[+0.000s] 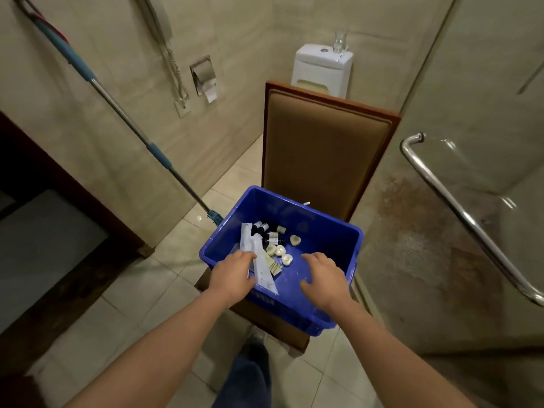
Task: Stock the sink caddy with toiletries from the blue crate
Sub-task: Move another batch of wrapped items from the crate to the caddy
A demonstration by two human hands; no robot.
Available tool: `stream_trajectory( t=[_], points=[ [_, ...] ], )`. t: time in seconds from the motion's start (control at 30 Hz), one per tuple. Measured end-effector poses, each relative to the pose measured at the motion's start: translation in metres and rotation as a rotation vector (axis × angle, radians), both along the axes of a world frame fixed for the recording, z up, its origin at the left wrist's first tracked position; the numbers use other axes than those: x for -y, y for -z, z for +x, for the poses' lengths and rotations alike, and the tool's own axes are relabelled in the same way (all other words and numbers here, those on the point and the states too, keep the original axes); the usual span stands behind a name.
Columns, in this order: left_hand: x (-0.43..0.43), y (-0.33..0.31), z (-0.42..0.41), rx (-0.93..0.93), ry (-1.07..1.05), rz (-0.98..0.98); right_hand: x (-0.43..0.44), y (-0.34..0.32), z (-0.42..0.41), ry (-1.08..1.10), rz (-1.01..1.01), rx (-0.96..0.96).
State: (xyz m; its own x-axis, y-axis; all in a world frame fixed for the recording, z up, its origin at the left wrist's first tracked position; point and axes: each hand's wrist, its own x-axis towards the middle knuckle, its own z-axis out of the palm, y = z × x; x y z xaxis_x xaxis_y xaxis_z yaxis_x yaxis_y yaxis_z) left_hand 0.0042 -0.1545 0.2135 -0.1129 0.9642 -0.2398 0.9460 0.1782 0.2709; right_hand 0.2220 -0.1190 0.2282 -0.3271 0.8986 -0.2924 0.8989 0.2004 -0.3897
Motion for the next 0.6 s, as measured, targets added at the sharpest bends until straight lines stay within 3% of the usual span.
stream_trajectory(
  t=[0.6],
  points=[
    [-0.141,0.152,-0.094,0.121,0.047,-0.499,-0.095,0.153,-0.109,0.134,-0.442,0.112]
  ],
)
